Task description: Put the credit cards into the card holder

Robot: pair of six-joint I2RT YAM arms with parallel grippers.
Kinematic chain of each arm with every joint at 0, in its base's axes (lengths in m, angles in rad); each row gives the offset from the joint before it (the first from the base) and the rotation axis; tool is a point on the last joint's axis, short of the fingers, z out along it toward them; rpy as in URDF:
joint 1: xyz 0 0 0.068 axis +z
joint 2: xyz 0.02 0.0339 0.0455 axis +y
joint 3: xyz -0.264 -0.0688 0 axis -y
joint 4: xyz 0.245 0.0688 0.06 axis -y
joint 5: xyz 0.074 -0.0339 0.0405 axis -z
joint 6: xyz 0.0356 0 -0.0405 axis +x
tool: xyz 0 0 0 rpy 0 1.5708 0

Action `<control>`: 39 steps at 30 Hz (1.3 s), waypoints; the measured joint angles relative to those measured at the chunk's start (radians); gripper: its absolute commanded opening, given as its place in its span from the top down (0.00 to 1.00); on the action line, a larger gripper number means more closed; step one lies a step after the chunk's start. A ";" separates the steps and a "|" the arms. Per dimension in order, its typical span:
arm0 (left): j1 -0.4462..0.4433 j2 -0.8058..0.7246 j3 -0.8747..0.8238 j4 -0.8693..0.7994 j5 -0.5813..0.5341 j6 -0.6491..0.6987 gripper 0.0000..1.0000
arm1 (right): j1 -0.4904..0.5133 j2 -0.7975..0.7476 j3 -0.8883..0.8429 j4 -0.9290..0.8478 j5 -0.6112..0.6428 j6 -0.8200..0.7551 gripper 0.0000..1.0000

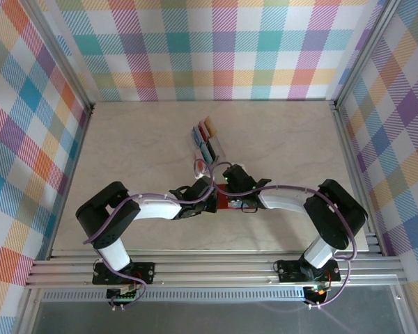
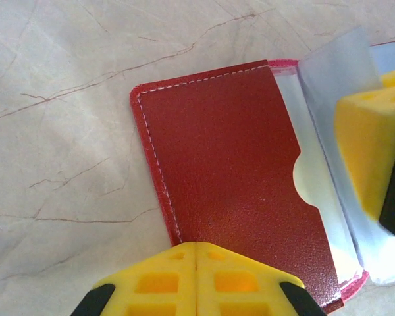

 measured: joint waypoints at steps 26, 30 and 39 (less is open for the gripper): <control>0.004 0.000 -0.023 0.054 -0.001 -0.030 0.93 | 0.005 -0.171 -0.266 0.240 -0.366 0.081 0.35; 0.012 0.000 -0.023 0.055 0.014 -0.033 0.93 | 0.030 -0.250 -0.306 0.212 -0.363 0.094 0.33; 0.016 0.000 -0.024 0.059 0.024 -0.034 0.93 | 0.048 -0.368 -0.327 0.114 -0.233 0.115 0.29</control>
